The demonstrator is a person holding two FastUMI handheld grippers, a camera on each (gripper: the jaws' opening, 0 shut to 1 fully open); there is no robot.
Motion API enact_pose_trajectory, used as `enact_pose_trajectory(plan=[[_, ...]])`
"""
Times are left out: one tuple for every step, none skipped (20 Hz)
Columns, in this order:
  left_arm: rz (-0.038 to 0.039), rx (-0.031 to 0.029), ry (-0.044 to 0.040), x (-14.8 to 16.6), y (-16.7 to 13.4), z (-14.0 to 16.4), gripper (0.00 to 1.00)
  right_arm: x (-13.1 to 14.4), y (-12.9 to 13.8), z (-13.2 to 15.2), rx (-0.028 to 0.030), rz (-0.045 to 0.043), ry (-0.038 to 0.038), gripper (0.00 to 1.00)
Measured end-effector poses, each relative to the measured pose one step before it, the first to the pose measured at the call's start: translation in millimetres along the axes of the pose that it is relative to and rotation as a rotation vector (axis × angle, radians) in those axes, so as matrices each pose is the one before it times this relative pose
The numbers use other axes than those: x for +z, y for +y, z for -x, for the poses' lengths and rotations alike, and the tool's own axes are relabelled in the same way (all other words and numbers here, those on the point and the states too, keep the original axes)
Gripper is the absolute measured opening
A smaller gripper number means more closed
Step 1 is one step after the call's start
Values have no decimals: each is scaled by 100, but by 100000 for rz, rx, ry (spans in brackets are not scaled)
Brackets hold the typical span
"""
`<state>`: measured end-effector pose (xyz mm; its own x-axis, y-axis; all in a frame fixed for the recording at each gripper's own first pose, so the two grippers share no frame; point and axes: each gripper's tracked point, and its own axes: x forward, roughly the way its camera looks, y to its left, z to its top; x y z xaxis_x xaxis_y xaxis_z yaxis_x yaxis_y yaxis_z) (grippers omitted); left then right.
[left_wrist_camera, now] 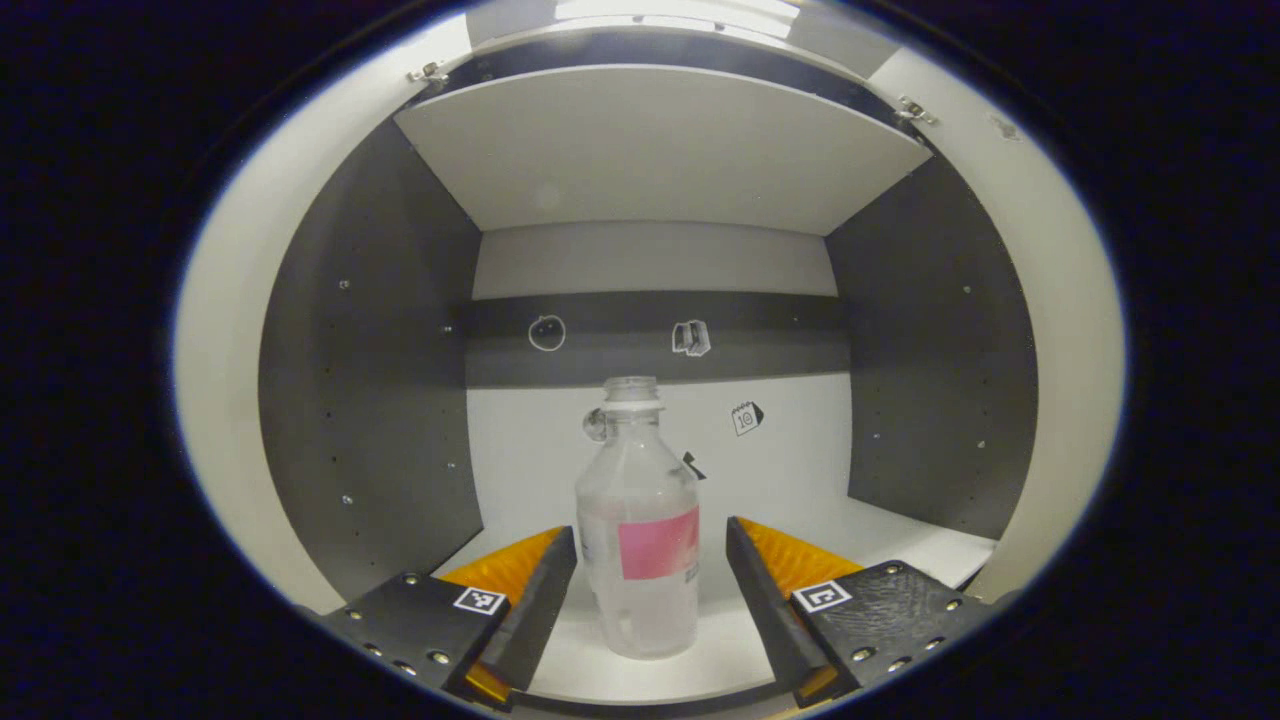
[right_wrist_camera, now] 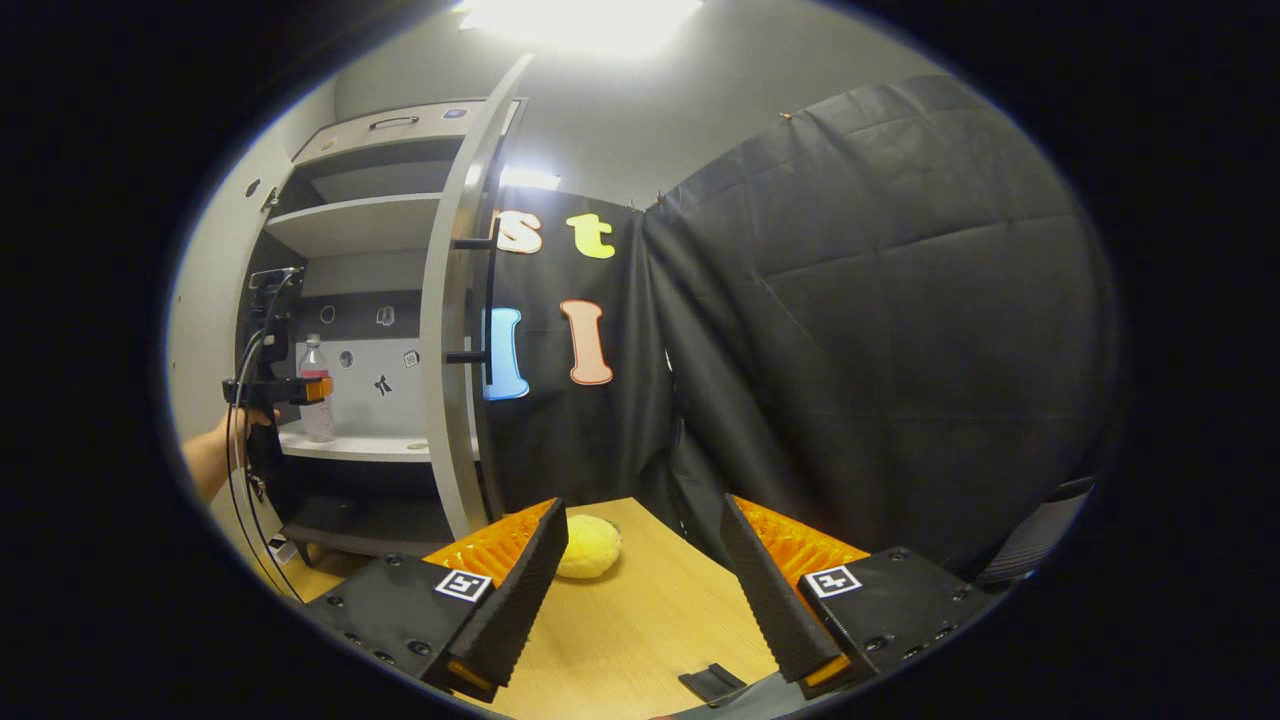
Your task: Grasp the bottle in the cabinet with the left hand and place it on the coaster, then close the right door with the right hand and the left door with the left hand.
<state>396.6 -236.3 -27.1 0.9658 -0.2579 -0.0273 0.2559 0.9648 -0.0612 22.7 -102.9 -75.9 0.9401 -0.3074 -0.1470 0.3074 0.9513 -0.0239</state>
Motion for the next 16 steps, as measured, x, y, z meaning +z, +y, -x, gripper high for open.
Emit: enact_pose_trajectory(plan=[[-1169,637,612,-133,114,-290,88,-78,-103,46,-66,10,331,98],[-1171,639,1126,-262,76,-152,95,-39,36,121,517,40,-48,98],[-1035,-33,1997,-279,-43,-266,95,133,152,58,745,133,-388,98],[-532,-477,1179,-214,-165,-147,88,-14,70,18,601,469,-332,97],[-27,202,-68,649,137,-320,78,-87,-7,31,552,675,-72,98],[-626,-409,1542,-591,-104,275,68,-113,-14,12,546,645,158,98],[-1124,1211,519,81,215,190,68,-141,55,67,665,279,351,98],[-1031,605,1094,-25,90,280,68,-15,99,-19,997,-149,314,98],[810,-1283,370,162,-328,452,68,10,-5,114,836,-278,-41,98],[1902,-790,-1375,471,-308,603,66,-18,-4,33,697,-276,-224,98],[1057,-448,-1924,672,-139,752,66,-85,-73,-5,704,-354,-45,98],[-258,690,-2425,749,166,876,66,-35,-46,-13,877,-380,-119,98],[-946,449,-2375,819,36,821,66,3,21,-2,953,-325,0,98],[-1130,42,-2089,675,-26,822,66,-32,-38,-25,932,-205,163,98],[-906,-245,-2087,681,-60,1050,66,-65,-82,-8,924,-7,376,98],[-459,103,-1717,534,-59,1003,66,28,-69,-135,800,-11,106,98]])
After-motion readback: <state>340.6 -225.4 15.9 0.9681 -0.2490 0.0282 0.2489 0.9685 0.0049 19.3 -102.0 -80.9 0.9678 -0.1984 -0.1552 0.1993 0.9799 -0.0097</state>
